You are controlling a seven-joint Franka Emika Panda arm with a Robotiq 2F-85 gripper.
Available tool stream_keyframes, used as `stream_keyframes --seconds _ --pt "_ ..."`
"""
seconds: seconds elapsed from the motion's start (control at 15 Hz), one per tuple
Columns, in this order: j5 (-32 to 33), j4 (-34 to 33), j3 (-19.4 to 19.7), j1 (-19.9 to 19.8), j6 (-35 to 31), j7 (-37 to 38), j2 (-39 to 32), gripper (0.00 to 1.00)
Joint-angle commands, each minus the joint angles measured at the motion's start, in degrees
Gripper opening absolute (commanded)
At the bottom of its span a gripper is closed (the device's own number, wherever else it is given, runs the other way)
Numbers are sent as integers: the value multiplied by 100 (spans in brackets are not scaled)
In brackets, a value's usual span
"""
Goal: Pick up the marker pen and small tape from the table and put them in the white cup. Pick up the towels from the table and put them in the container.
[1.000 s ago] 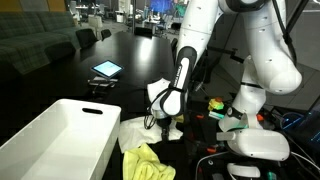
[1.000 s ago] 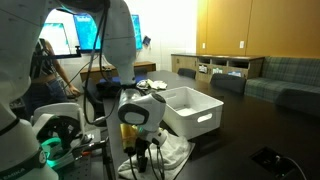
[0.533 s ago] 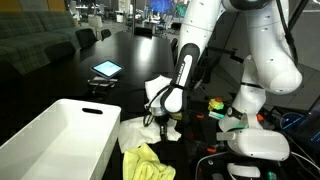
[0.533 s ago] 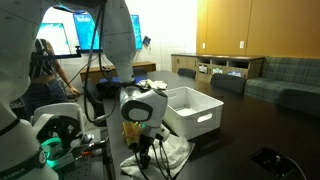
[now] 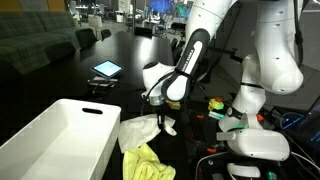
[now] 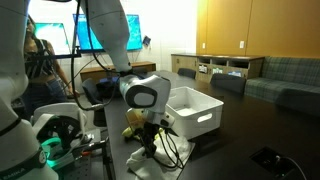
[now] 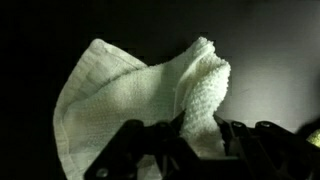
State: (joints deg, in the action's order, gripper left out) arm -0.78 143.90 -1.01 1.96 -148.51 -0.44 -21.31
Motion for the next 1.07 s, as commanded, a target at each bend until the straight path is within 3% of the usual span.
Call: stream_keyframes --seconds 0.0,0.33,0.4,0.6,1.0 --pt "289 110 120 53 545 124 651 11" --pt "392 105 229 -56 698 181 1217 11" --pt "235 468 68 61 944 269 1942 11" --pt "94 558 -61 87 1001 297 2411 11" --pt "-1203 788 -217 312 476 -162 3209 11"
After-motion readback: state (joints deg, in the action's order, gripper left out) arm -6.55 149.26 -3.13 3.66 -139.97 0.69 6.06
